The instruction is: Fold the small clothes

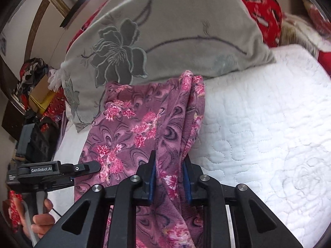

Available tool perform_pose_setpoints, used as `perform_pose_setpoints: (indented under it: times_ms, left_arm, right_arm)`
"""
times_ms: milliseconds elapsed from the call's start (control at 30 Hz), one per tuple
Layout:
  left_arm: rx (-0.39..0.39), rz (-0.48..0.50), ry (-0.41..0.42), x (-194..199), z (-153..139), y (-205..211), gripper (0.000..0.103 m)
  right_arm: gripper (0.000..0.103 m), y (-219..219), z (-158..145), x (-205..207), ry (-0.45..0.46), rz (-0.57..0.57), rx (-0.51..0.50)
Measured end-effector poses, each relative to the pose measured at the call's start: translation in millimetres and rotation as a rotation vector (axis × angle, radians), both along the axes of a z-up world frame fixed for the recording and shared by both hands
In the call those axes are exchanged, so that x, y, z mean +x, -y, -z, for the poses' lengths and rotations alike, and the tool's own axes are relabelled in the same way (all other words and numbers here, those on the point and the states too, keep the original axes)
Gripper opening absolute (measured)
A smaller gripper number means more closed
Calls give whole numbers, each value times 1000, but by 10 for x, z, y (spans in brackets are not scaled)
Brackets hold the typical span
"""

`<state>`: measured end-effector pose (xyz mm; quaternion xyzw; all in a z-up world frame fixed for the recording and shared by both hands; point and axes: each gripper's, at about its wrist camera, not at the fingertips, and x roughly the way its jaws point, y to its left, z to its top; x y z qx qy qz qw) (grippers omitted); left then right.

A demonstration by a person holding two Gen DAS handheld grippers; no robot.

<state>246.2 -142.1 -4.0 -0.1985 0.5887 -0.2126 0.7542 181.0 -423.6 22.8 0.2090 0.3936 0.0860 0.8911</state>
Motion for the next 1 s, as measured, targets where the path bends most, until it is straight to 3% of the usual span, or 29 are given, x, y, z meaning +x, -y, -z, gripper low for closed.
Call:
perform_pose_setpoints:
  times_ms: [167, 567, 867, 1000]
  left_arm:
    - [31, 14, 64, -158, -242, -120, 22]
    - [61, -31, 107, -505, -550, -661, 22]
    - [74, -96, 76, -821, -427, -1256, 22]
    - [80, -122, 27, -929, -167, -1459, 22]
  right_arm:
    - [22, -144, -195, -149, 38, 13, -17]
    - [22, -725, -451, -537, 74, -17, 18]
    - [22, -1307, -357, -648, 42, -103, 55]
    - [22, -1487, -209, -704, 2, -138, 53]
